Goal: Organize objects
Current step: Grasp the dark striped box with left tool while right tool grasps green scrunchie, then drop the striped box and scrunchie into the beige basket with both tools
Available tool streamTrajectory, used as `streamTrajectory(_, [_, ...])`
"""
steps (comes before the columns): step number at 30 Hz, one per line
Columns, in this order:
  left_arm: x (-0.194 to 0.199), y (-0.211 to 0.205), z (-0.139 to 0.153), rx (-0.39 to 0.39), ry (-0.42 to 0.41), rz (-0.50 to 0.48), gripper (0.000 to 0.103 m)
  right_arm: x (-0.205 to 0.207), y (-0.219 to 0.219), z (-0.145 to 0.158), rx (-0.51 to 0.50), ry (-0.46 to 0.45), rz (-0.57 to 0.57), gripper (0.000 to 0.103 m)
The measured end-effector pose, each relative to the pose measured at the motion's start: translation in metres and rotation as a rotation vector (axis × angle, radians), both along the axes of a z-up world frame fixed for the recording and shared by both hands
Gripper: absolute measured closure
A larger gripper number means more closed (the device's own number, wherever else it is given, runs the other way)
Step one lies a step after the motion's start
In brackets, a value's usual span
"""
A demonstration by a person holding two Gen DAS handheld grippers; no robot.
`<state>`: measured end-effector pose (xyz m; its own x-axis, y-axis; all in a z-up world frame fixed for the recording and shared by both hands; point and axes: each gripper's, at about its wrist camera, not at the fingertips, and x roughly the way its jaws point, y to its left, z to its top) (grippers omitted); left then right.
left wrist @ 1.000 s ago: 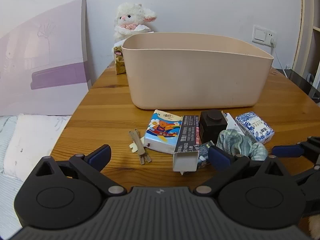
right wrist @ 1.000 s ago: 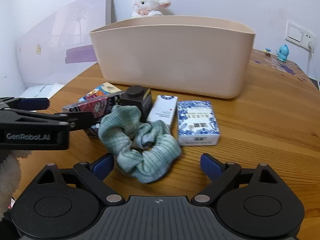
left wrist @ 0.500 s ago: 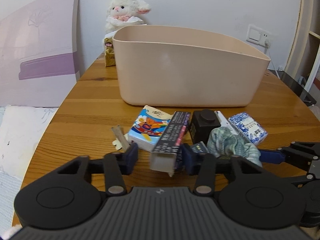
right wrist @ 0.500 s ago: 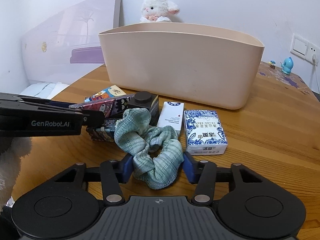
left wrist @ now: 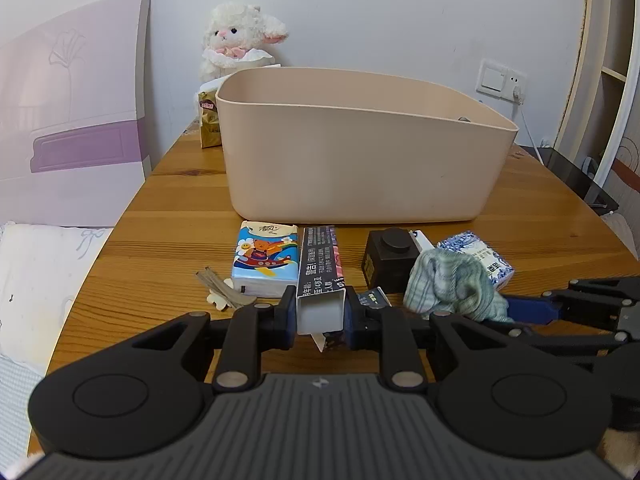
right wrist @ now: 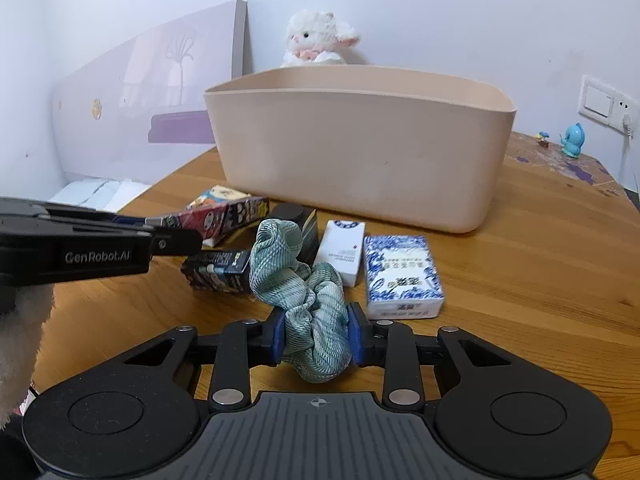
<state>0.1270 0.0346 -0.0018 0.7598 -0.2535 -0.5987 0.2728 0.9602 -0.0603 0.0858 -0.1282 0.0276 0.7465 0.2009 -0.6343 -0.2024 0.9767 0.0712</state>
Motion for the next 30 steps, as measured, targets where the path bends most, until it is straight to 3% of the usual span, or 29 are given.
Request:
streamTrajectory(9, [-0.033,0.001,0.029,-0.027,-0.080,0.006,0.079,-0.010,-0.019,0.034,0.013,-0.081,-0.029,0.075])
streamTrajectory(17, [-0.047,0.001,0.072,-0.060,-0.200,0.052,0.079,-0.006,-0.039,0.070,0.028,-0.190,-0.082,0.075])
streamTrajectory(25, [-0.011,-0.011,0.113,-0.030,-0.281,0.077,0.079,0.030,-0.062,0.100,0.064,-0.293,-0.147,0.075])
streamTrajectory(30, [0.032,-0.035,0.125,0.024,-0.279,0.074,0.079,0.071,-0.074,0.105,0.085,-0.264,-0.189,0.075])
